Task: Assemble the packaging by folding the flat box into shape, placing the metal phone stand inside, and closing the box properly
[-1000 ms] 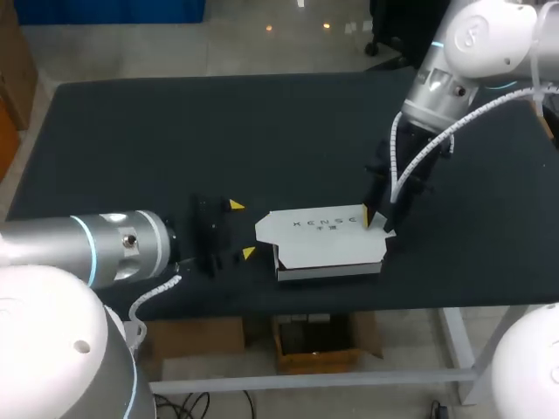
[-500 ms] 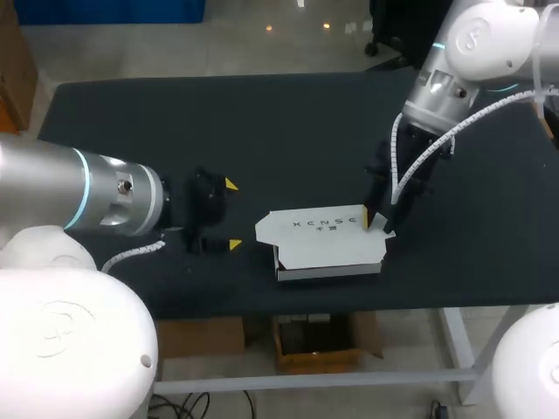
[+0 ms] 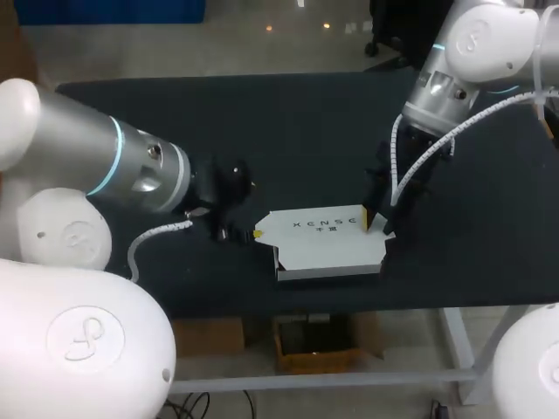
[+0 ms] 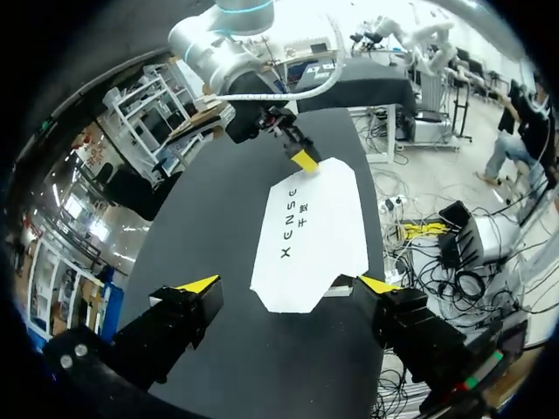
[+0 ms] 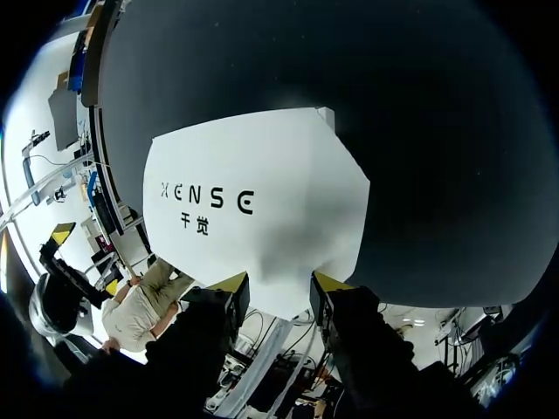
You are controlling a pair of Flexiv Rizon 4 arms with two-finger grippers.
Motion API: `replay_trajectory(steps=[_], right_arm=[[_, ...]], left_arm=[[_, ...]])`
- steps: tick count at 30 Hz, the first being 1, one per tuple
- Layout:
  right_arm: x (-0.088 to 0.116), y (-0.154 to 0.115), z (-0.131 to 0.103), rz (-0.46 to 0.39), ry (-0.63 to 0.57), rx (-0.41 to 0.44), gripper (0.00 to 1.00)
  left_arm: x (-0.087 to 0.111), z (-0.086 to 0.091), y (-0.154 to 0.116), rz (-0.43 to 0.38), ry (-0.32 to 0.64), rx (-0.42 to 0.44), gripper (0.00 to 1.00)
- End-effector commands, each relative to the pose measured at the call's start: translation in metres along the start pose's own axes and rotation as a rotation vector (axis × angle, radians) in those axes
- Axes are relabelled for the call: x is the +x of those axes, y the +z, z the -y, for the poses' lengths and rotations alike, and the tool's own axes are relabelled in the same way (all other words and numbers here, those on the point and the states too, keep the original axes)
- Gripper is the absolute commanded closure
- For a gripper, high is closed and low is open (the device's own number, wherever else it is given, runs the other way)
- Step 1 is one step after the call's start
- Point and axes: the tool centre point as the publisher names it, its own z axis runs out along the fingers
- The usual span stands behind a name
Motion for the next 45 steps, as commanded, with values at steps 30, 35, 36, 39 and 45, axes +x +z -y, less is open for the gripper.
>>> replay_trajectory(steps=[30, 35, 36, 39, 45], right_arm=[[-0.007, 0.005, -0.003, -0.026, -0.025, -0.071, 0.56], [-0.009, 0.008, -0.004, -0.037, -0.038, -0.101, 0.55], [-0.01, 0.009, -0.004, -0.038, -0.04, -0.107, 0.55], [-0.011, 0.009, -0.004, -0.043, -0.052, -0.125, 0.55], [-0.012, 0.009, -0.005, -0.048, -0.076, -0.144, 0.54]], left_arm=[[-0.02, 0.026, 0.031, -0.427, -0.921, -0.816, 0.0], [-0.022, 0.022, 0.038, -0.495, -1.183, -0.833, 0.0], [-0.021, 0.02, 0.039, -0.484, -1.219, -0.849, 0.0], [-0.021, 0.02, 0.039, -0.484, -1.219, -0.849, 0.0], [-0.021, 0.02, 0.039, -0.484, -1.219, -0.849, 0.0]])
